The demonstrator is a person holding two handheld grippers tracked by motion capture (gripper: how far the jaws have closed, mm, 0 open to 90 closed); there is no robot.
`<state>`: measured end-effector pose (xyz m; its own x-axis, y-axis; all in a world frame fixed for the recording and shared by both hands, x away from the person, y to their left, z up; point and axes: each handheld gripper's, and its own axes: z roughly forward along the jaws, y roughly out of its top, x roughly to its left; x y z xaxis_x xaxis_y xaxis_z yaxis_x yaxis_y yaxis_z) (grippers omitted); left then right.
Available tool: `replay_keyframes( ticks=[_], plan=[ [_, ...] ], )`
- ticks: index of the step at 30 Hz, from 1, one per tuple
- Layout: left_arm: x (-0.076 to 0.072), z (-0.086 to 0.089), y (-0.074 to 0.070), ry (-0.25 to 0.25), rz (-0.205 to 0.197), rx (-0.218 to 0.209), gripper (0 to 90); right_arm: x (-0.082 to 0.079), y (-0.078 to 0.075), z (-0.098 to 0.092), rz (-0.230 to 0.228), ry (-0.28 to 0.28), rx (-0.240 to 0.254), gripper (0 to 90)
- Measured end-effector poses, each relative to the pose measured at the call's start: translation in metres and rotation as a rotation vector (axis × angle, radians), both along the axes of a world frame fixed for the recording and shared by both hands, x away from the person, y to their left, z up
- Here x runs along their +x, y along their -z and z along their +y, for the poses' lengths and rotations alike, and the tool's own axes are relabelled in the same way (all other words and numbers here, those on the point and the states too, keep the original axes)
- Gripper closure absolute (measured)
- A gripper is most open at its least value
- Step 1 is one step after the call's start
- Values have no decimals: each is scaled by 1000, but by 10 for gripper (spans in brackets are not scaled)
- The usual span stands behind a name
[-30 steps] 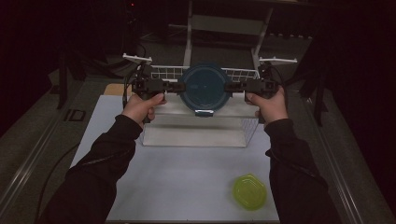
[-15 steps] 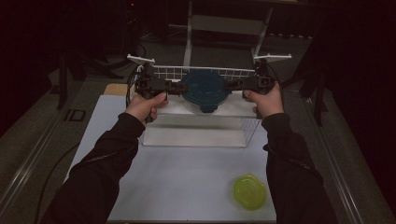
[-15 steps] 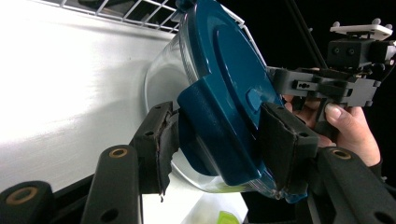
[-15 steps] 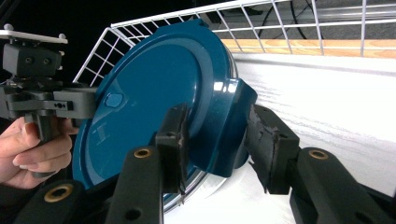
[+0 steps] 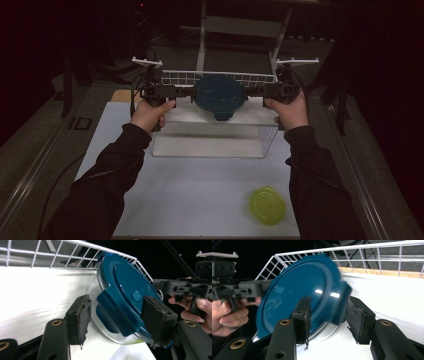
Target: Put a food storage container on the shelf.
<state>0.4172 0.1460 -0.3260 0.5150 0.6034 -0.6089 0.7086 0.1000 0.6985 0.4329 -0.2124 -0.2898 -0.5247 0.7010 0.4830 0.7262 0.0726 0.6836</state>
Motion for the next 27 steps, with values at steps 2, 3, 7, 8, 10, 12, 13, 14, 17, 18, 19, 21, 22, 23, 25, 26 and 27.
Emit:
replay_keyframes(
  ticks=[2,3,7,8,10,12,13,14,17,18,19,21,22,23,25,26,27],
  plan=[
    [-5,1,-2,9,-23,7,393,-5,-3,1,-17,-6,-10,544],
    [-8,1,-4,6,-33,16,393,-8,-4,1,-22,-13,-14,542],
    [-22,2,-8,-1,-82,49,392,-19,-9,3,-51,-22,-26,542],
    [-25,2,-9,3,-90,53,392,-22,-9,3,-56,-28,-25,542],
    [-33,2,-10,12,-117,59,381,-28,-9,4,-62,-46,-15,542],
    [-40,2,-11,28,-151,58,373,-31,-9,5,-63,-57,-15,542],
    [-43,2,-11,41,-169,57,333,-41,-8,8,-75,-88,-9,543],
    [-45,2,-10,53,-180,59,333,-41,-8,8,-75,-88,-9,543],
    [-55,4,-9,87,-223,62,263,-55,-7,13,-87,-128,2,561],
    [-61,4,-9,88,-251,72,248,-58,-6,14,-91,-140,2,567],
    [-61,4,-9,88,-251,72,237,-62,-6,16,-94,-150,0,569],
    [-67,5,-10,93,-273,72,183,-69,-4,19,-98,-170,-1,576],
    [-70,5,-10,89,-286,70,183,-69,-4,19,-98,-170,-1,576],
    [-74,5,-10,91,-306,66,162,-72,-3,21,-100,-179,-2,582],
    [-80,4,-10,92,-328,77,138,-78,-1,24,-104,-192,-2,594],
    [-83,4,-9,94,-342,80,115,-82,1,27,-107,-205,-7,611],
    [-86,3,-9,98,-349,88,92,-84,3,28,-109,-205,-8,615]
  ],
)
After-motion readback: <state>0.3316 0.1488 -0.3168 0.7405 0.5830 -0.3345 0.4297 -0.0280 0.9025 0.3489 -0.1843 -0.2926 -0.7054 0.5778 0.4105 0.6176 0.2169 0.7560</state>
